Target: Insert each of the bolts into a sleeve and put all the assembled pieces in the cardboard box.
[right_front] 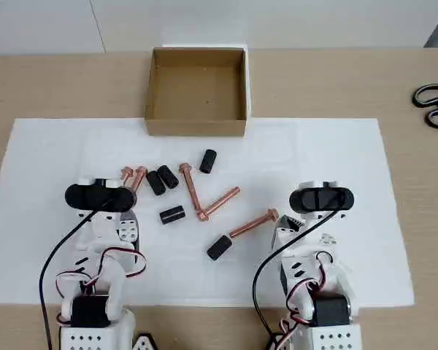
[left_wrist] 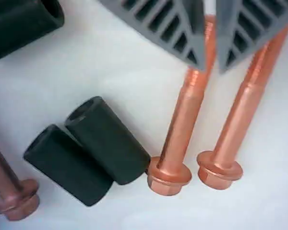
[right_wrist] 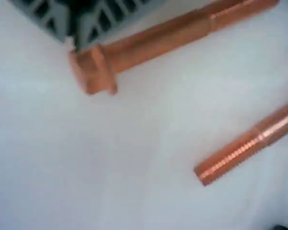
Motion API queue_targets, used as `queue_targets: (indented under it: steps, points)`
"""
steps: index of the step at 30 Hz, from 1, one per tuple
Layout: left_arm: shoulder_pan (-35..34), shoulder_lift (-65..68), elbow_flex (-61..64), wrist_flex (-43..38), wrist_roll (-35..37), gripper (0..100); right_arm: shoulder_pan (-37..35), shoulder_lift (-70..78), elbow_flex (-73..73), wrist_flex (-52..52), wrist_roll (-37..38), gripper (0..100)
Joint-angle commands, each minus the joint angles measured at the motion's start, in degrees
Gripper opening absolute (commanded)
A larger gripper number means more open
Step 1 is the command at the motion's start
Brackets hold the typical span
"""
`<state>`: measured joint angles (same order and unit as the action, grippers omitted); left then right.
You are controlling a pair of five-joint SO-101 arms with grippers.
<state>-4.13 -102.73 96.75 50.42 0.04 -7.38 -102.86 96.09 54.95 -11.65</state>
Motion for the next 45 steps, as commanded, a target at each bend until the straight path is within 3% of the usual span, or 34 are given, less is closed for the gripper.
queue_targets:
  steps: [1, 13, 17, 21, 27, 35, 38, 45]
  points:
    - [0.88, -0.44, -0.48, -0.09, 0.53, 1, -0.31, -1.1, 0.18, -0.04, -0.53, 0.5]
    - [1.05, -0.18, -1.63, 1.23, 0.7, 1, -0.66, -1.1, 0.26, -0.04, -0.62, 0.5]
    - [0.62, -0.09, -9.1, 12.31, 0.7, 1, -0.92, -1.1, 0.0, -0.04, 0.0, 0.8]
    - [-2.37, 1.32, -19.12, 18.55, 0.7, 1, -5.49, -1.1, -0.44, 0.48, 7.65, 5.0]
    - [-3.43, 24.0, -35.3, 22.07, 0.7, 1, -5.85, -0.57, -7.3, 2.15, 5.19, 26.0]
    - [-3.78, 62.24, -59.47, 26.73, 0.79, 1, -5.67, 4.44, -16.62, 9.98, 6.33, 28.0]
    - [-3.6, 67.96, -65.27, 26.73, 1.32, 1, -5.58, 13.41, -21.71, 9.89, 8.44, 28.0]
    - [-3.34, 67.78, -69.41, 26.81, 11.16, 1, -5.85, 45.14, -40.18, 10.33, 8.18, 27.8]
